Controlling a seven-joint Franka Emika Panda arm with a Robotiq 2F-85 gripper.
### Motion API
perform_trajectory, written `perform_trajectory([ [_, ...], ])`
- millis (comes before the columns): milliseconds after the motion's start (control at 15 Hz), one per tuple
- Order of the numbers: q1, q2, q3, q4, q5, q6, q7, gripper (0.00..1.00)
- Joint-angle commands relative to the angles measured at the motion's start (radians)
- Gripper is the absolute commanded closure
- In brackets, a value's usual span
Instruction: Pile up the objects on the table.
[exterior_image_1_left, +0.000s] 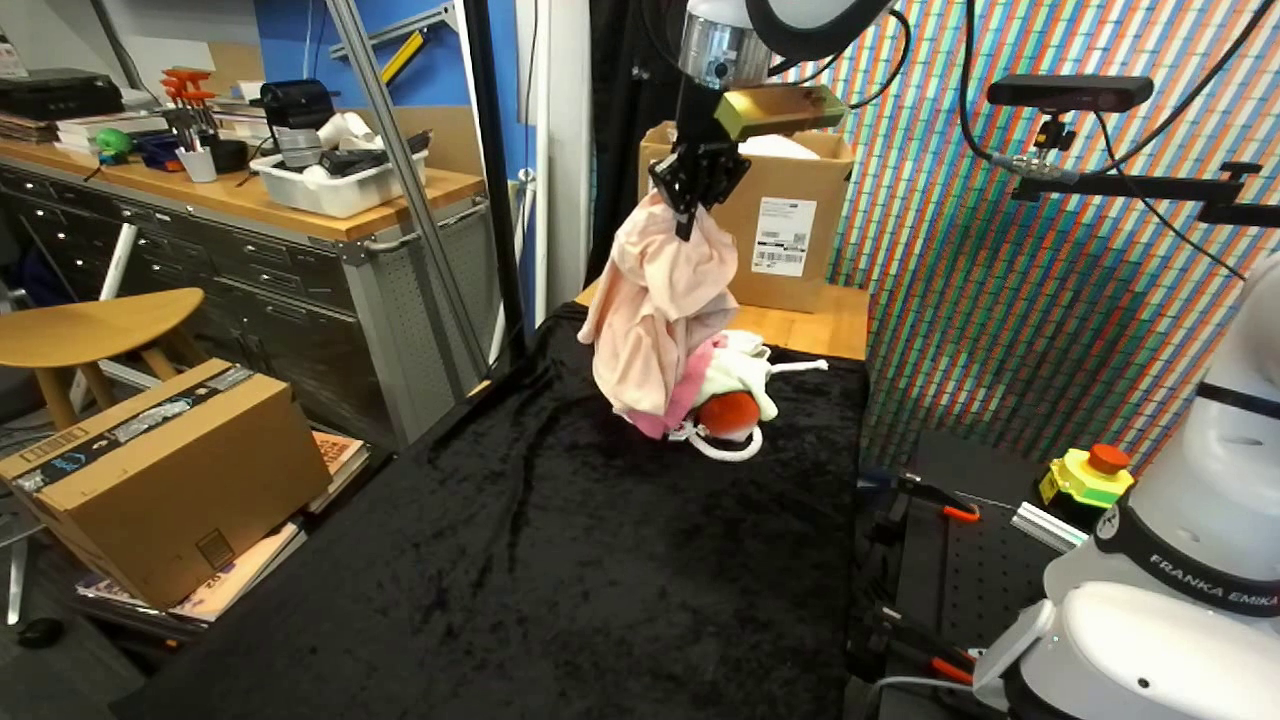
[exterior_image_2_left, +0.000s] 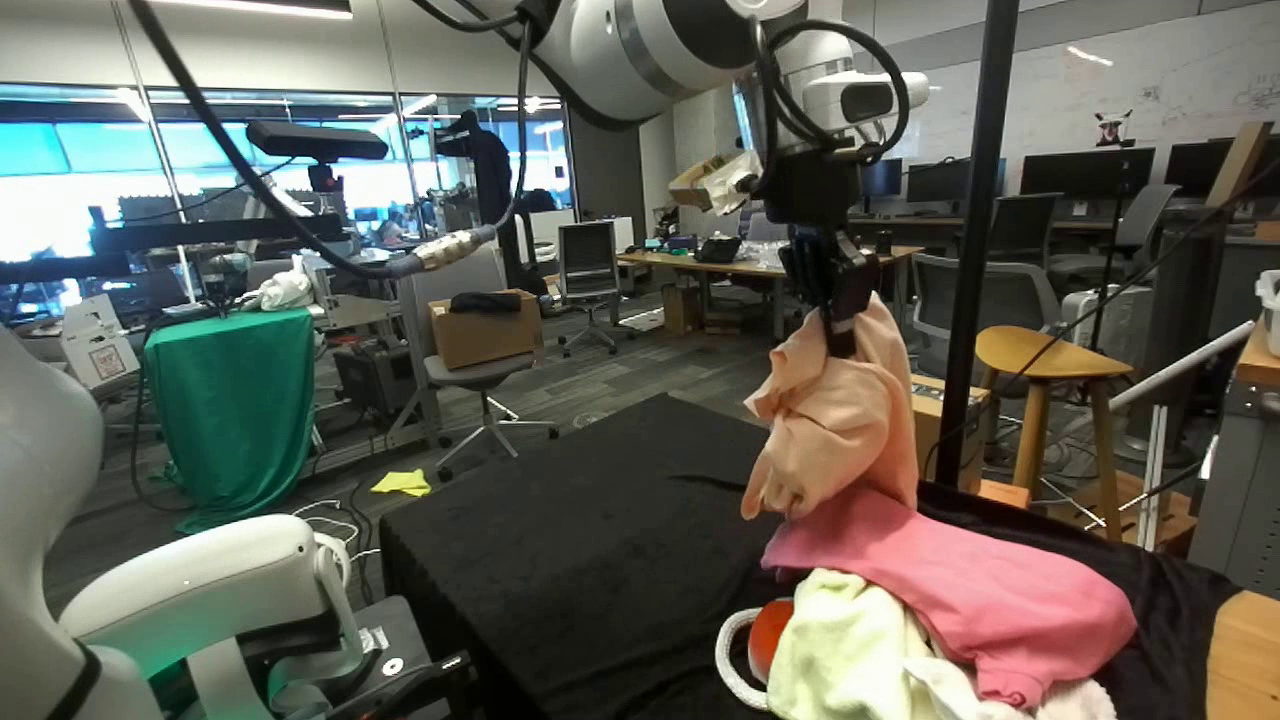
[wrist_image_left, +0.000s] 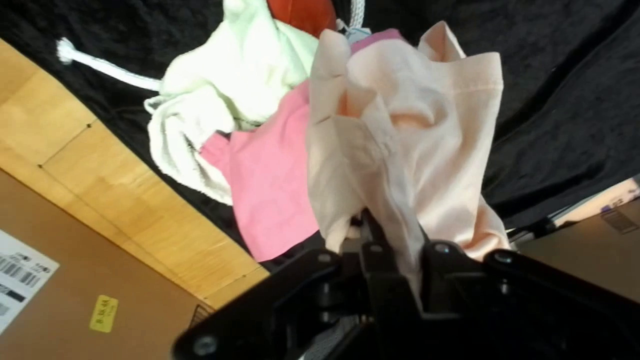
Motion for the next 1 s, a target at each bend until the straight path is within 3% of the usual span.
perform_trajectory([
  [0,-0.045,-0.086,0.011,-0.089,-0.104,0.058,0.13,0.97],
  [267,-0.065,-0.129,0.023,-0.155,-0.177,0.06,0.173,0.95],
  [333,-0.065,-0.137,0.026,-0.167,-0.184,0.06,0.172,0.76],
  [400,-0.066,-0.141,0.03,-0.177,-0.199,0.058,0.175,0.64],
  [933,-0.063,-0.165,0.055,-0.206,-0.239,0.04,0.173,0.03],
])
